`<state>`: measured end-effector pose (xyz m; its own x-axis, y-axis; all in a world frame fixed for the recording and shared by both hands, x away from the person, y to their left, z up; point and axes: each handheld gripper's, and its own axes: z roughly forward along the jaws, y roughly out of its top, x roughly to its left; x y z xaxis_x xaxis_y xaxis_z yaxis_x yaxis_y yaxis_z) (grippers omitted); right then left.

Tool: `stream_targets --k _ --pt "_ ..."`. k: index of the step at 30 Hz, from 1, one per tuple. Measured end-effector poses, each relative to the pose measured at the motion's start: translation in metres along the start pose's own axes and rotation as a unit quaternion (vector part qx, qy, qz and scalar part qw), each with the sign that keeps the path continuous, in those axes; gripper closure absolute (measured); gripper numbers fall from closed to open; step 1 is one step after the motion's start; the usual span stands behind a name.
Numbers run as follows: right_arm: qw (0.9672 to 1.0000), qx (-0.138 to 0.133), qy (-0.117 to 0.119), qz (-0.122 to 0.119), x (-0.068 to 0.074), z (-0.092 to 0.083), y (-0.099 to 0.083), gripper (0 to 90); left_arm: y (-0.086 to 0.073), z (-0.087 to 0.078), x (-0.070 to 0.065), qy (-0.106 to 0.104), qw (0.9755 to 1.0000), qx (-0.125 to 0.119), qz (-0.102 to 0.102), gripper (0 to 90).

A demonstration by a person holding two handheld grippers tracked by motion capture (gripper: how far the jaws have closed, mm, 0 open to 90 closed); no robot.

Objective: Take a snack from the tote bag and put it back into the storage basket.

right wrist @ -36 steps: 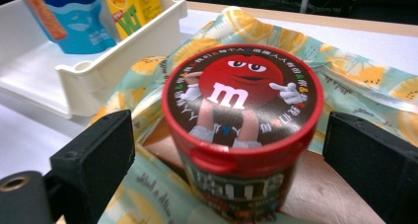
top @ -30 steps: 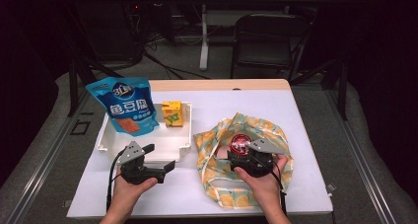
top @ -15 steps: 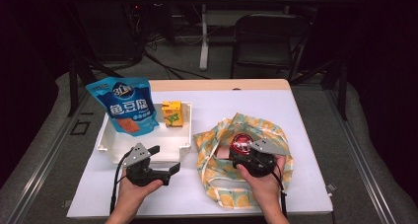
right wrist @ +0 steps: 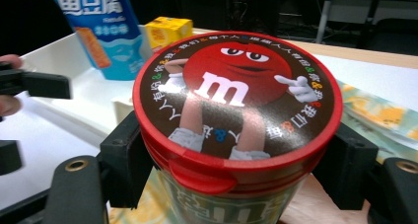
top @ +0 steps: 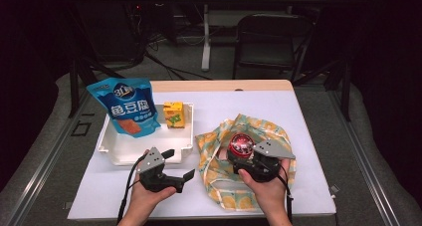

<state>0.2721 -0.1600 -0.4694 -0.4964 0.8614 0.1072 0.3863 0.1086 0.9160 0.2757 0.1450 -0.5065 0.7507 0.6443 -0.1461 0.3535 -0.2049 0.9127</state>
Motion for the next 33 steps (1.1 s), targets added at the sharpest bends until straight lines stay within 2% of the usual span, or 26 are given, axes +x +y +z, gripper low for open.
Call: stream_targets --k 1,4,5,7,8,9,10,12,14,18,19,23,28,29,30,33 --pt "1.0000 0.001 0.004 -0.002 0.003 -0.001 0.000 25.4 0.000 0.001 -0.003 0.007 1.0000 -0.004 0.000 1.0" --pt "0.9999 0.001 0.017 -0.003 0.012 -0.002 0.002 25.4 0.001 0.003 -0.008 0.002 1.0000 -0.005 0.007 1.4" --pt "0.9998 0.001 0.020 -0.004 0.015 -0.002 0.003 25.3 0.001 0.004 -0.009 -0.008 0.9999 -0.005 0.009 1.4" --pt "0.9996 -0.002 0.028 -0.005 0.019 -0.002 0.003 25.4 0.001 0.005 -0.012 -0.012 0.9999 -0.005 0.012 1.7" --pt "0.9995 0.000 0.031 -0.008 0.022 -0.002 0.004 25.3 0.001 0.006 -0.014 -0.007 0.9999 -0.007 0.012 1.8" --pt "0.9994 0.000 0.033 -0.008 0.024 -0.002 0.004 25.3 0.001 0.007 -0.015 -0.018 0.9997 -0.006 0.015 2.0" --pt "0.9993 0.001 0.037 -0.010 0.026 -0.002 0.004 25.3 0.000 0.008 -0.017 -0.012 0.9998 -0.008 0.016 2.4" --pt "0.9989 0.005 0.044 -0.012 0.030 -0.002 0.004 25.4 0.000 0.010 -0.020 -0.028 0.9994 -0.006 0.022 3.0" --pt "0.9987 0.003 0.050 -0.013 0.034 -0.001 0.004 25.3 0.000 0.012 -0.025 -0.028 0.9992 -0.007 0.028 3.7" --pt "0.9979 0.007 0.062 -0.016 0.041 -0.001 0.005 25.3 -0.001 0.017 -0.034 -0.041 0.9982 -0.006 0.044 4.5" --pt "0.9979 0.006 0.063 -0.015 0.043 0.000 0.005 25.4 -0.001 0.018 -0.035 -0.051 0.9976 -0.005 0.047 4.7" --pt "0.9971 0.010 0.073 -0.019 0.051 0.001 0.004 25.3 -0.001 0.021 -0.041 -0.051 0.9970 -0.008 0.057 6.0" --pt "0.9963 0.018 0.081 -0.023 0.057 0.004 0.002 25.3 -0.001 0.020 -0.043 -0.065 0.9958 -0.011 0.063 7.4" --pt "0.9960 0.020 0.083 -0.025 0.058 0.004 0.001 25.3 -0.001 0.020 -0.044 -0.062 0.9959 -0.014 0.063 8.2" --pt "0.9958 0.020 0.086 -0.025 0.059 0.005 0.001 25.3 -0.001 0.020 -0.044 -0.071 0.9953 -0.016 0.064 9.3" --pt "0.9951 0.022 0.092 -0.029 0.063 0.006 0.000 25.3 0.000 0.020 -0.045 -0.067 0.9954 -0.019 0.066 11.3"
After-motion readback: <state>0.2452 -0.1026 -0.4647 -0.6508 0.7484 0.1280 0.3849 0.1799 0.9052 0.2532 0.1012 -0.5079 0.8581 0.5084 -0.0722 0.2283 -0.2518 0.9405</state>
